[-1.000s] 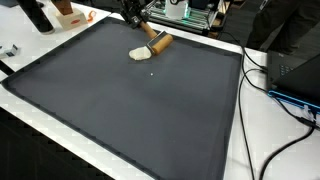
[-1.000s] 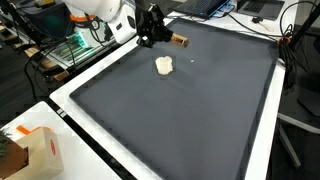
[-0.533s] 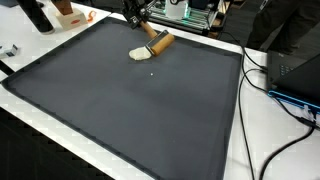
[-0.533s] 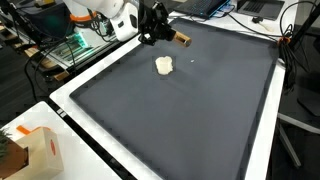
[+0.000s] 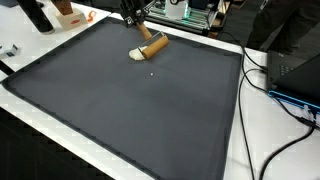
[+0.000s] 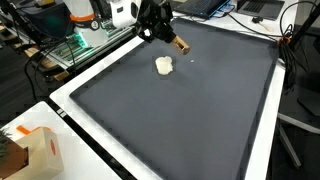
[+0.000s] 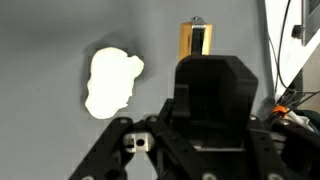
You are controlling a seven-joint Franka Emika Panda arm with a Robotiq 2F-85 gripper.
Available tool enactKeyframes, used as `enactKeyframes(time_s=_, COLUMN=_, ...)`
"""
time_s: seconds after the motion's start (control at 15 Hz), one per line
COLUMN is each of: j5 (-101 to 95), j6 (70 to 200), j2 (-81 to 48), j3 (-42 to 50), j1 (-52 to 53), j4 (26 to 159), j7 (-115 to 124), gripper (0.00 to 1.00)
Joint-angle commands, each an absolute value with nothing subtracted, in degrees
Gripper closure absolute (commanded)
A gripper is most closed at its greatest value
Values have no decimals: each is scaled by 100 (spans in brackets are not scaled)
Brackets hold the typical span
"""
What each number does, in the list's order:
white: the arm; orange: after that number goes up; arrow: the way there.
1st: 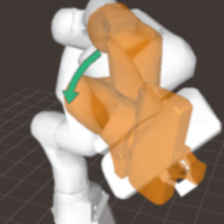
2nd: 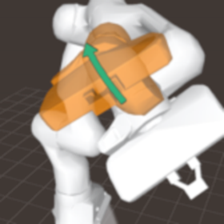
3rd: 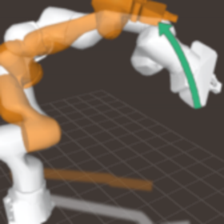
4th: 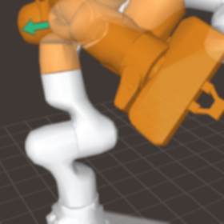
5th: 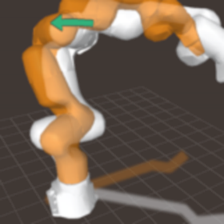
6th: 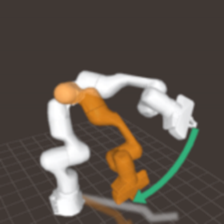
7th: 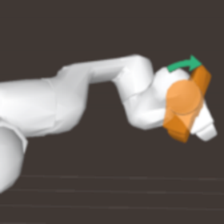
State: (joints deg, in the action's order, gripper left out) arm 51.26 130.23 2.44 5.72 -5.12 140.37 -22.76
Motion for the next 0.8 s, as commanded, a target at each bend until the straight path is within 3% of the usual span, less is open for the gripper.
enactKeyframes(time_s=0.0, j5=4300, j6=13123, j2=601, j3=440, j1=-455, j4=14083, j7=-1145, gripper=76)
enactKeyframes(time_s=0.73, j5=1707, j6=12643, j2=1089, j3=96, j1=-352, j4=13696, j7=1375, gripper=76)
